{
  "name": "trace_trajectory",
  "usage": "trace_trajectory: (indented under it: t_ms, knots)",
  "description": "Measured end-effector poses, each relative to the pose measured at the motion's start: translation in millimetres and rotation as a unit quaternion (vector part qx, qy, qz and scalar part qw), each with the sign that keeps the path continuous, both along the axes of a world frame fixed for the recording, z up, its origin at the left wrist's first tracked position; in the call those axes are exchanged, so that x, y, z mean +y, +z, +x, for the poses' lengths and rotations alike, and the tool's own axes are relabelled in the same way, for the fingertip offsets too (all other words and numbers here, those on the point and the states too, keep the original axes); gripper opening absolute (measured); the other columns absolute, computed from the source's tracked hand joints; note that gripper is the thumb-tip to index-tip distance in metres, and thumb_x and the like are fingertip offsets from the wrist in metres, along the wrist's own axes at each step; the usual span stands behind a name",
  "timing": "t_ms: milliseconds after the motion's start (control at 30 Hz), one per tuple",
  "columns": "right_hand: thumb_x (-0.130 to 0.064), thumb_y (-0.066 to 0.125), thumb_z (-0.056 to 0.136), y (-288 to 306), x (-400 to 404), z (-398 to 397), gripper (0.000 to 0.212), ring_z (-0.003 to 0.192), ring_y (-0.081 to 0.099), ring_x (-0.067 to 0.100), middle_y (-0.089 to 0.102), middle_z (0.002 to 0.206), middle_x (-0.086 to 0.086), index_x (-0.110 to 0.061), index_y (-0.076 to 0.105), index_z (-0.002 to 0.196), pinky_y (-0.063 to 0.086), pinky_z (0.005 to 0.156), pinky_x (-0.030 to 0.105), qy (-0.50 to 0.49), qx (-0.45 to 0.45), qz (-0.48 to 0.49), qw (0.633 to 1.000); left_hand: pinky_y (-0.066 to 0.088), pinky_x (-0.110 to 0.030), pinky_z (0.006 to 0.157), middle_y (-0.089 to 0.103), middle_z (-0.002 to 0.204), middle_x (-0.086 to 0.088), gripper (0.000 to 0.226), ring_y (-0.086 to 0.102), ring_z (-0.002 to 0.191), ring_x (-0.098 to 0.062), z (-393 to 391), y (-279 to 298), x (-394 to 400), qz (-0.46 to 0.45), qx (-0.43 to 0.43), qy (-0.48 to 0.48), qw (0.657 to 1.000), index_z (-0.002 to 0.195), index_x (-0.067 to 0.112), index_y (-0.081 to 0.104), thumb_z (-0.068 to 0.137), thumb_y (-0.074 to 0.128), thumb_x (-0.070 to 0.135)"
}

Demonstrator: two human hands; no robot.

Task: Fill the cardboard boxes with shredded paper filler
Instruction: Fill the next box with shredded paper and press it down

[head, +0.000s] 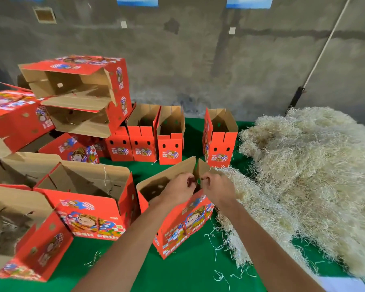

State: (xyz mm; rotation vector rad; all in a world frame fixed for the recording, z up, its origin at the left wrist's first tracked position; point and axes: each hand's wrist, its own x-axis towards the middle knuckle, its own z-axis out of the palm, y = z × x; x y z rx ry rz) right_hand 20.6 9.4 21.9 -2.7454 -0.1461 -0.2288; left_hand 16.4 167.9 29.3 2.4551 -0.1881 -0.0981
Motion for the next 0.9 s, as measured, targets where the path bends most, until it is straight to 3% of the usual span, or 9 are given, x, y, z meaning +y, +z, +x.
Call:
trace_trajectory:
  t_ms: [100, 267, 367, 433, 533, 633, 733, 800, 900]
  knots:
    - [-0.020, 0.057, 0.092, -11, -17, 25, 0.031, 0.124, 0.050, 0.024, 0.061, 0.125, 0.001, -0.017, 0.064, 0.122, 0.040, 0.107, 0.041, -0.013, -0.009, -0.031, 0.999, 0.040, -0.037, 0.105, 0.052, 0.134, 0.001, 0.035, 0.043, 0.127, -0.020, 23, -5, 7, 0.125, -0.137, 0.022, 0.982, 0.131, 0.023, 0.051, 0.096, 0.056, 0.024]
    - [-0.014, 0.061, 0.095, -22, -33, 55, 0.055, 0.085, 0.070, 0.018, 0.067, 0.103, 0.005, -0.011, 0.041, 0.146, 0.060, 0.070, 0.028, -0.065, 0.163, 0.196, 0.965, 0.036, -0.042, 0.113, 0.045, 0.145, -0.005, 0.069, 0.039, 0.136, -0.025, 67, -6, 6, 0.150, -0.146, 0.037, 0.977, 0.147, 0.018, 0.034, 0.087, 0.069, 0.016]
    - [-0.030, 0.059, 0.097, -30, -43, 69, 0.014, 0.066, 0.061, 0.012, 0.061, 0.073, -0.008, -0.022, 0.069, 0.103, 0.045, 0.056, 0.022, -0.067, 0.142, 0.183, 0.971, 0.046, -0.044, 0.100, 0.055, 0.133, -0.011, 0.069, 0.054, 0.124, -0.031, 91, -13, -1, 0.174, -0.056, 0.060, 0.981, 0.144, 0.015, 0.036, 0.086, 0.073, 0.018]
    - [-0.043, 0.051, 0.098, -36, -53, 79, 0.035, 0.063, 0.062, 0.014, 0.063, 0.066, -0.007, -0.021, 0.063, 0.074, 0.046, 0.058, 0.026, -0.044, 0.141, 0.174, 0.974, 0.050, -0.044, 0.089, 0.063, 0.119, -0.009, 0.047, 0.062, 0.111, -0.030, 104, -16, -4, 0.181, 0.003, 0.052, 0.982, 0.132, 0.016, 0.048, 0.089, 0.067, 0.018]
    - [-0.050, 0.038, 0.102, -41, -68, 95, 0.051, 0.068, 0.069, 0.019, 0.068, 0.072, 0.004, -0.014, 0.064, 0.076, 0.054, 0.065, 0.030, -0.082, 0.117, 0.127, 0.982, 0.053, -0.043, 0.086, 0.067, 0.105, -0.005, 0.015, 0.064, 0.102, -0.028, 116, -21, -10, 0.181, 0.012, 0.013, 0.983, 0.107, 0.017, 0.063, 0.092, 0.058, 0.015]
    - [-0.034, 0.045, 0.101, -58, -89, 121, 0.035, 0.070, 0.070, 0.022, 0.068, 0.073, 0.004, -0.013, 0.065, 0.081, 0.061, 0.070, 0.038, -0.093, 0.098, 0.043, 0.990, 0.050, -0.036, 0.075, 0.068, 0.096, -0.003, 0.006, 0.064, 0.092, -0.023, 130, -19, -15, 0.146, 0.031, -0.056, 0.987, 0.090, 0.017, 0.065, 0.093, 0.062, 0.022]
    - [-0.033, 0.055, 0.101, -83, -106, 143, 0.019, 0.077, 0.069, 0.018, 0.069, 0.089, 0.000, -0.019, 0.063, 0.111, 0.062, 0.070, 0.036, -0.077, 0.130, -0.007, 0.988, 0.041, -0.031, 0.065, 0.066, 0.080, -0.002, 0.017, 0.060, 0.073, -0.017, 140, -15, -25, 0.107, 0.124, -0.123, 0.979, 0.076, 0.020, 0.063, 0.089, 0.069, 0.030]
    - [-0.042, 0.061, 0.097, -103, -111, 156, 0.043, 0.104, 0.065, 0.021, 0.065, 0.122, 0.005, -0.024, 0.051, 0.135, 0.059, 0.087, 0.039, -0.059, 0.165, -0.038, 0.984, 0.037, -0.030, 0.064, 0.060, 0.068, 0.002, 0.018, 0.052, 0.062, -0.016, 145, -19, -30, 0.116, 0.172, -0.129, 0.970, 0.072, 0.021, 0.062, 0.086, 0.070, 0.030]
    - [-0.064, 0.056, 0.091, -129, -121, 176, 0.082, 0.150, 0.022, 0.032, 0.017, 0.166, 0.008, -0.030, 0.020, 0.157, 0.024, 0.121, 0.054, -0.027, 0.211, -0.119, 0.970, 0.033, -0.034, 0.066, 0.049, 0.069, 0.000, 0.024, 0.043, 0.061, -0.019, 148, -28, -38, 0.130, 0.220, -0.121, 0.959, 0.077, 0.015, 0.062, 0.081, 0.070, 0.038]
